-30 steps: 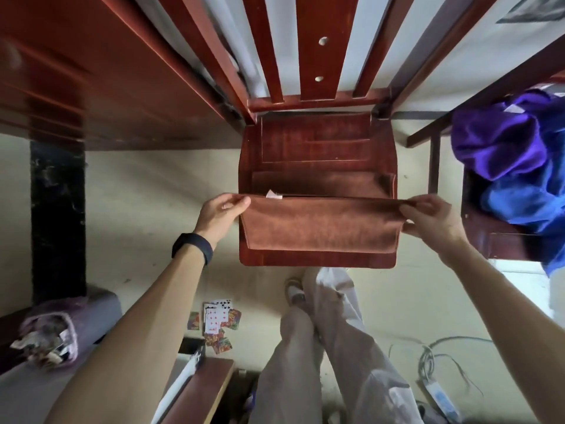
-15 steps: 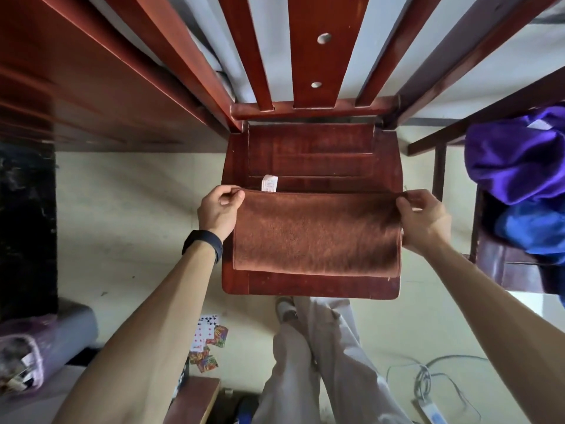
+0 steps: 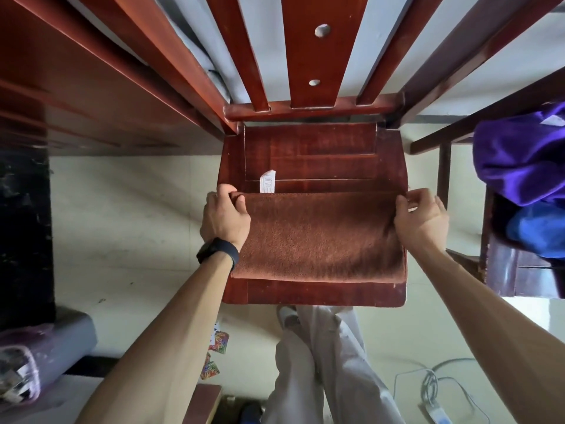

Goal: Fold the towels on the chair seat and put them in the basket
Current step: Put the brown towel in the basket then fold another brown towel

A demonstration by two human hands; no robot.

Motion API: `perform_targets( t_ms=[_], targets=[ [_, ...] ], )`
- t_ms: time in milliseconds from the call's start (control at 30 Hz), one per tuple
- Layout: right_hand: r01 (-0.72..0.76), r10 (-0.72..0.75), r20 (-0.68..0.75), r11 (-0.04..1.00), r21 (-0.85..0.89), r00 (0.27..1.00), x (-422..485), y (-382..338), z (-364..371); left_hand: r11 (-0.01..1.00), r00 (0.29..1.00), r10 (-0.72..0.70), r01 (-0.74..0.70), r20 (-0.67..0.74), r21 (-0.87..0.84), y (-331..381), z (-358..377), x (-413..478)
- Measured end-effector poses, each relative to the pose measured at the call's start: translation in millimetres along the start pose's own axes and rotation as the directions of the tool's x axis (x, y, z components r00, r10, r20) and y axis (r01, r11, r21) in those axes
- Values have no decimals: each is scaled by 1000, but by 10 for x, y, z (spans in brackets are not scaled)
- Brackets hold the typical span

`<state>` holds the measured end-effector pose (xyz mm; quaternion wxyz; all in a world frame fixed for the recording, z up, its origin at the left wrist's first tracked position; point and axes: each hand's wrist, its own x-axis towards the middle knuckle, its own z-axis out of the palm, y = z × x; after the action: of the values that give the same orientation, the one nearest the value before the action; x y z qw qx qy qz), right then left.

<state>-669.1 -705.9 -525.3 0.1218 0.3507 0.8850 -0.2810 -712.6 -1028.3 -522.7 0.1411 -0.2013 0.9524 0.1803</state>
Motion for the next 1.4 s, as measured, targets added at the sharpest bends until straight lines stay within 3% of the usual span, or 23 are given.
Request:
perform_targets(
  t_ms=[67, 133, 233, 333, 400, 500, 633, 733, 900, 1067, 1133, 1233, 1333, 1400],
  targets=[
    [131, -142, -127, 987, -95, 982, -134, 8, 36, 986, 986, 131, -118, -106, 120, -23, 66, -149],
    [301, -345, -209, 929, -216, 915, -372, -45, 80, 922, 922, 359, -326, -145, 207, -41, 156, -368],
    [517, -546, -36, 810, -275, 837, -719, -176, 256, 832, 855, 517, -512, 37, 213, -23, 374, -668],
    [519, -490, 178, 765, -382, 853, -645, -60, 448, 864, 904, 404, -427, 140, 266, -99, 553, -666],
    [510, -452, 237, 739, -440, 860, -457, 122, 470, 862, 915, 372, -403, 157, 306, -234, 599, -567],
    [540, -468, 270, 701, -465, 841, -331, 316, 462, 830, 892, 424, -452, 156, 326, -350, 610, -502],
    [495, -440, 229, 741, -453, 868, -381, 275, 461, 825, 885, 440, -465, 152, 322, -312, 590, -486],
    [441, -392, 205, 769, -462, 897, -562, 327, 365, 725, 812, 544, -581, 211, 370, -152, 463, -311],
    [299, -261, 147, 842, -449, 954, -1190, 597, 253, 418, 577, 719, -805, 388, 421, 628, 350, -6],
    [250, -198, 240, 945, -211, 950, -1804, 694, 310, 357, 520, 718, -846, 463, 396, 1335, 430, -197],
    [160, -137, 235, 984, -81, 962, -1817, 673, 305, 476, 574, 717, -817, 395, 325, 1360, 460, -359],
    [-24, 0, 238, 995, 98, 971, -1802, 647, 295, 768, 759, 627, -640, 176, 25, 1033, 436, -708],
    [-208, 166, 263, 968, 138, 950, -1760, 667, 298, 935, 939, 340, -333, 45, -117, 431, 393, -1162],
    [-318, 266, 312, 939, 129, 912, -1727, 650, 277, 978, 996, 66, -52, 64, -202, 52, 386, -1424]
  ],
)
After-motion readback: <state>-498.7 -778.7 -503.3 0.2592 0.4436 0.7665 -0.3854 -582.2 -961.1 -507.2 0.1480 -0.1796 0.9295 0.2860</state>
